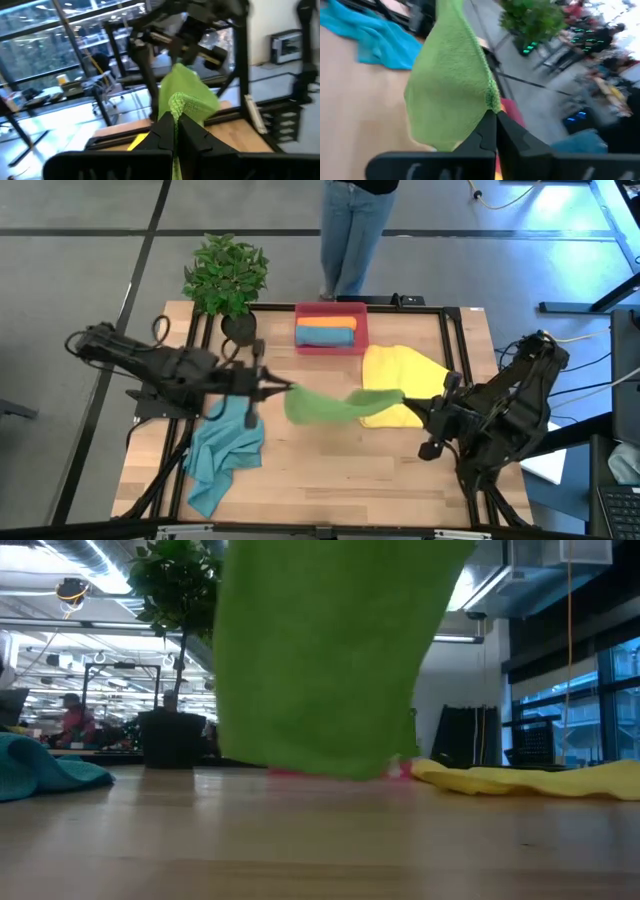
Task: Roll microfiber towels into tight, uniform cylinder then place into a basket
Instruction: Fold the green towel
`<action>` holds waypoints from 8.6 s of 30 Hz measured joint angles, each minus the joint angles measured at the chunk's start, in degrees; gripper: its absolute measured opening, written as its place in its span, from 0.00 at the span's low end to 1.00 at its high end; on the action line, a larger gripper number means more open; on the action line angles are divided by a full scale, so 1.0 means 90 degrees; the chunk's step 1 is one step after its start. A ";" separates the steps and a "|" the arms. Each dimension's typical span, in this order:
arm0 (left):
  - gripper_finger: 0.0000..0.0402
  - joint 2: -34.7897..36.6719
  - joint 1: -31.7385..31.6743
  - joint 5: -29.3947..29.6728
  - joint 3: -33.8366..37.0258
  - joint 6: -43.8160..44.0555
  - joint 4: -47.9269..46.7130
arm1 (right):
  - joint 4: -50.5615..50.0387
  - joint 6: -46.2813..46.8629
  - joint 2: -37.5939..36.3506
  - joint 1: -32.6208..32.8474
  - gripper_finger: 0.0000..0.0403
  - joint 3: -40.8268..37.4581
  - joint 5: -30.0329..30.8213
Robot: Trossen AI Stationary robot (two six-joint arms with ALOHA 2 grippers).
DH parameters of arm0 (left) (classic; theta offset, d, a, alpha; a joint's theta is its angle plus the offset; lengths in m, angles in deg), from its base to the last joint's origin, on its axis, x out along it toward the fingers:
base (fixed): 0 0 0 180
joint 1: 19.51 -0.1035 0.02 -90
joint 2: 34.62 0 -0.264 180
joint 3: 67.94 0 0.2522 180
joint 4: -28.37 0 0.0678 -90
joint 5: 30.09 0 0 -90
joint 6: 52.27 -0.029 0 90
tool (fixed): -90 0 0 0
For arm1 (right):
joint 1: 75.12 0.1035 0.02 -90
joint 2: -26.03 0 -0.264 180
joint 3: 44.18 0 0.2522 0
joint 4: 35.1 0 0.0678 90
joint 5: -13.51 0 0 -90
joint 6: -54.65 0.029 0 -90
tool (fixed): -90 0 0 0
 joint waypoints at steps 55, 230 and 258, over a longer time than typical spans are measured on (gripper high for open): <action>0.00 -0.0811 -0.0437 -0.0559 0.0805 0.3309 -0.2414 | 0.0683 0.0555 -0.0376 -0.3223 0.00 -0.2565 -0.3414; 0.00 -0.2888 0.1987 0.2691 0.2203 0.0761 -0.1302 | 0.7033 -0.1689 0.0754 -0.1304 0.01 -0.5725 -0.2958; 0.29 -0.3581 0.1707 0.2387 0.1110 0.2352 -0.1138 | 0.5269 -0.0186 0.1100 -0.1495 0.49 -0.4218 -0.3606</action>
